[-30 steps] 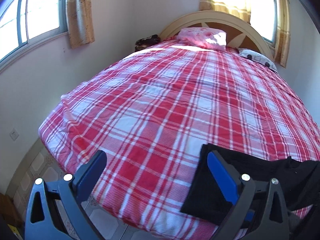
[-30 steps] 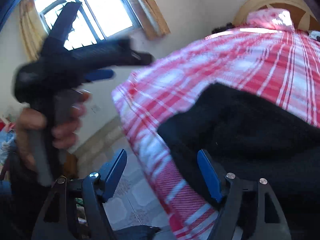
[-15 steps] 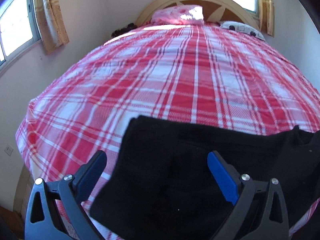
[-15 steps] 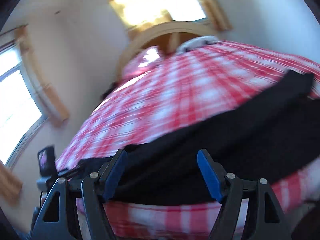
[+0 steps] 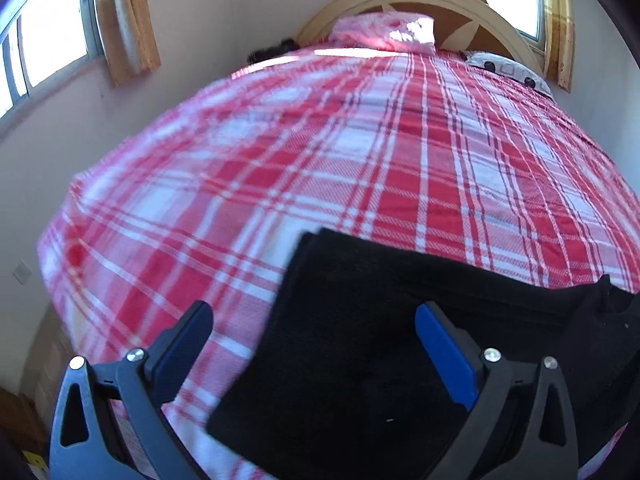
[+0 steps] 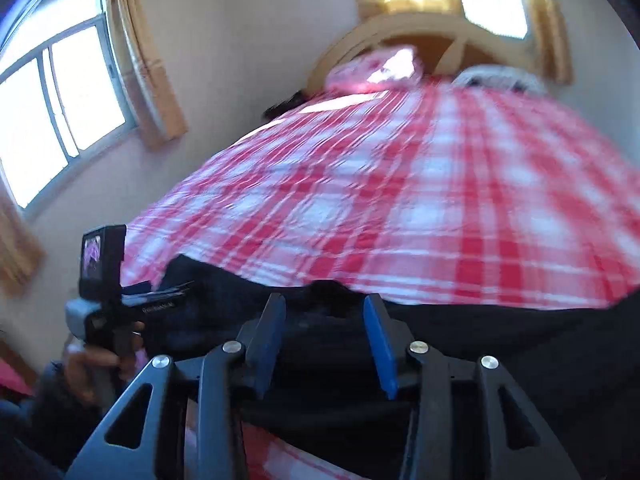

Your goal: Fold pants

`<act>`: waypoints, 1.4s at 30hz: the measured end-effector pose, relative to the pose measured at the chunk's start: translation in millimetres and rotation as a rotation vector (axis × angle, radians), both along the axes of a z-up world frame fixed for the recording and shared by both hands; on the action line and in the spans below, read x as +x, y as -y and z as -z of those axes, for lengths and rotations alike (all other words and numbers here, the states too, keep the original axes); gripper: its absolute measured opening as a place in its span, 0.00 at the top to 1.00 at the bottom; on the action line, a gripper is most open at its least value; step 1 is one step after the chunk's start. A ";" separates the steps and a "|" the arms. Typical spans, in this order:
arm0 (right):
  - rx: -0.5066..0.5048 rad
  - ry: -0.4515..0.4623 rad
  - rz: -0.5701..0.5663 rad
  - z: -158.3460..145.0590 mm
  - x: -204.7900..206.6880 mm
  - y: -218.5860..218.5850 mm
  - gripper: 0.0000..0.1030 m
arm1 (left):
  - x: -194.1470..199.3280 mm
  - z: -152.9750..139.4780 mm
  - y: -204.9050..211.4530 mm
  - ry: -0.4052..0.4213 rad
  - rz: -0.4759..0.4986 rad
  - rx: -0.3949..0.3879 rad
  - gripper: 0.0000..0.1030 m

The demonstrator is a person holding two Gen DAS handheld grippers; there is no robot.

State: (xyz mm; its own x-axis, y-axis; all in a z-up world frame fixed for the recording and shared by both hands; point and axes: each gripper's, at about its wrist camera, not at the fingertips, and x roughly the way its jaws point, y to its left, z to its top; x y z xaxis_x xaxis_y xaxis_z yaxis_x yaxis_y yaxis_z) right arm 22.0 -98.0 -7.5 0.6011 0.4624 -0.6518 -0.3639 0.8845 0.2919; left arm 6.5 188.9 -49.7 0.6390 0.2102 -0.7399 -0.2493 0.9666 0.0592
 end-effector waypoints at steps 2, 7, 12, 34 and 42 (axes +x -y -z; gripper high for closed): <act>0.014 -0.078 -0.027 14.2 22.9 -9.7 0.58 | -5.4 -8.0 -10.3 0.024 0.000 0.009 0.00; -0.017 -0.271 -0.099 63.9 63.7 -41.2 0.58 | -11.1 -21.8 -41.6 0.055 -0.052 -0.001 0.00; 0.056 -0.234 -0.104 68.4 68.0 -42.1 0.89 | -11.0 -37.7 -61.5 0.105 -0.111 0.022 0.00; 0.238 0.043 0.185 0.8 13.6 52.5 0.37 | 27.5 26.6 0.0 -0.037 0.026 -0.115 0.00; 0.066 0.012 0.788 -25.1 -8.3 271.1 0.37 | 20.2 33.2 5.3 0.028 0.020 -0.105 0.00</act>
State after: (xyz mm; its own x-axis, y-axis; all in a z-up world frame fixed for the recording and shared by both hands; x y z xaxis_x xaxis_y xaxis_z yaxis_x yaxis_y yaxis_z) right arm 13.7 -369.1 17.6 0.7742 -0.0654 -0.6296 0.3596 0.8639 0.3525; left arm 26.7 183.6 -82.9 0.6629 0.1193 -0.7391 -0.2302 0.9719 -0.0497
